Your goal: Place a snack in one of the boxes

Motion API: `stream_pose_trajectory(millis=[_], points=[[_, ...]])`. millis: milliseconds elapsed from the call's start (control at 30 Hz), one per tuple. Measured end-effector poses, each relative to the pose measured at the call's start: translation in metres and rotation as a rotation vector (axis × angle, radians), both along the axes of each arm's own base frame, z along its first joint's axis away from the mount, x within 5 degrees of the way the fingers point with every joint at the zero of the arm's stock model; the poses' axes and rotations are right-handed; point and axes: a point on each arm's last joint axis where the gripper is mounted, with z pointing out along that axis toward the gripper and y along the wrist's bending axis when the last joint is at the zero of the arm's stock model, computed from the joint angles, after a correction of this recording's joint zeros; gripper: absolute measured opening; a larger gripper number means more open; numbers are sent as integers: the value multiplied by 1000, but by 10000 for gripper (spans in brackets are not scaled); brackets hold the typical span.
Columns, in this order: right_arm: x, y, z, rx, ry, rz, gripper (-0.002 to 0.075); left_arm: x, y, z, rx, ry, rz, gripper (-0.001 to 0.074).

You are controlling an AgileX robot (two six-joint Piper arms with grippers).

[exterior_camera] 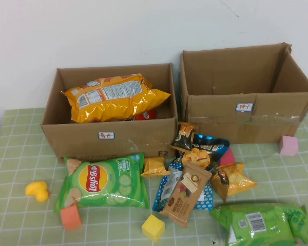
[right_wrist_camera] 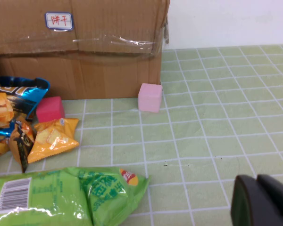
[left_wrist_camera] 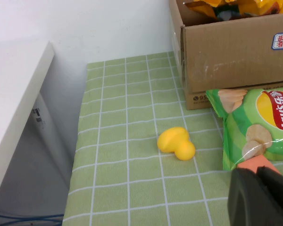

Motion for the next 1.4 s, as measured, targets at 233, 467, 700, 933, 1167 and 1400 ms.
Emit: stream_pose_trajectory(millis=[233, 467, 700, 933, 1167, 1400], points=[[0, 0, 0, 0, 0, 0, -2, 0, 0, 0, -2, 0, 1, -3], [0, 0, 0, 0, 0, 0, -2, 0, 0, 0, -2, 0, 1, -3], [0, 0, 0, 0, 0, 0, -2, 0, 0, 0, -2, 0, 1, -3], [0, 0, 0, 0, 0, 0, -2, 0, 0, 0, -2, 0, 1, -2], [0, 0, 0, 0, 0, 0, -2, 0, -6, 1, -295, -16, 12, -2], [0, 0, 0, 0, 0, 0, -2, 0, -21, 7, -888, -18, -12, -2]])
